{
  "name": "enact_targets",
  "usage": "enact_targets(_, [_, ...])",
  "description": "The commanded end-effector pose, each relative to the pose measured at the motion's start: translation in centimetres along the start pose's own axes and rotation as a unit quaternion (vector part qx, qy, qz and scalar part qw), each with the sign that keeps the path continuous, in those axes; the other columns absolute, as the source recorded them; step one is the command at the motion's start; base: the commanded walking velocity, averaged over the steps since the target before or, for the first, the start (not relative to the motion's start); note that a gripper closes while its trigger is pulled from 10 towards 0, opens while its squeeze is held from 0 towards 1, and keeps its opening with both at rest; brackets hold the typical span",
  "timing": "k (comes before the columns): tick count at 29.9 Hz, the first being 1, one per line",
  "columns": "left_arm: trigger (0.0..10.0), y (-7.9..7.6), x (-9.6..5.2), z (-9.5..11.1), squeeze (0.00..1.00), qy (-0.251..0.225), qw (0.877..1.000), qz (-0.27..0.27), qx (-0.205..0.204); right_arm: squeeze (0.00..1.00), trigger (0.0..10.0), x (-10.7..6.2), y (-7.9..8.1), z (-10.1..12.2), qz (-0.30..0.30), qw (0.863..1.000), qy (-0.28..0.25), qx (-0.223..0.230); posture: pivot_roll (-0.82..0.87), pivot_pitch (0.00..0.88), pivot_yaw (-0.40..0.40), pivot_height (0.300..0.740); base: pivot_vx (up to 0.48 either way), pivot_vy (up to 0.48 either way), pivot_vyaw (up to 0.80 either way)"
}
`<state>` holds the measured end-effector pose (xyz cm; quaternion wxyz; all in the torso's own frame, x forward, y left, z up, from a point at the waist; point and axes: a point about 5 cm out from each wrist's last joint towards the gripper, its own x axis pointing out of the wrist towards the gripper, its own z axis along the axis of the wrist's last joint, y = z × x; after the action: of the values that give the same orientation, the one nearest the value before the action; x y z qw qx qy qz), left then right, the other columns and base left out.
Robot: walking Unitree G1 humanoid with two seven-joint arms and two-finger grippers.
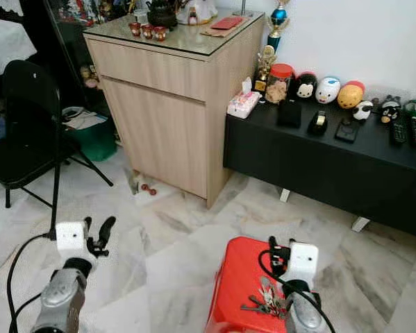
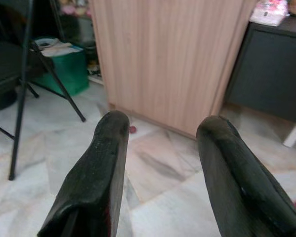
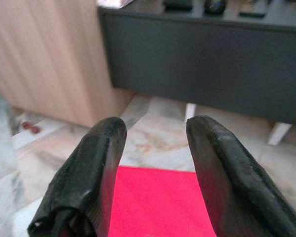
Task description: Hang keys on a hook
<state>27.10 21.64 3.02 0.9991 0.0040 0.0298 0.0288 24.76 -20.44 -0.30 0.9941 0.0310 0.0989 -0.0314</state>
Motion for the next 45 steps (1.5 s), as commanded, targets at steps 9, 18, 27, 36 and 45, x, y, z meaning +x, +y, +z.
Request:
enact_targets(9, [10.0,-0.7,-0.7,-0.1,0.00,-0.001,1.000,-0.013,0.003,0.00,10.0,0.0,0.4,0.3,0.010,1.000,-0.006,-0.003,0.09,0.000,-0.041,0.740,0.000,0.000,0.00])
enact_targets(18, [10.0,-1.0,-1.9,0.2,0.00,-0.009,1.000,-0.016,0.005,0.00,10.0,-1.1,1.7,-0.8,0.045,0.999,0.017,-0.016,0.14,0.000,-0.069,0.740,0.000,0.000,0.00])
enact_targets(27, [10.0,-1.6,-3.1,-0.6,0.00,0.009,1.000,-0.013,-0.004,0.00,10.0,-1.1,1.5,-0.8,0.036,0.999,0.028,-0.009,0.12,0.011,-0.082,0.690,0.000,0.000,0.00])
enact_targets(36, [10.0,-1.9,-2.7,0.3,0.00,0.002,1.000,-0.015,-0.010,0.00,10.0,-1.1,1.7,-0.6,0.039,0.999,0.031,-0.008,0.13,0.021,-0.087,0.627,0.000,0.000,0.00])
enact_targets(45, [10.0,-1.8,-1.8,2.5,0.00,-0.030,0.999,-0.030,0.012,0.00,10.0,-0.7,2.8,-0.7,0.054,0.998,0.038,0.001,0.14,0.030,-0.086,0.627,0.000,0.000,0.00])
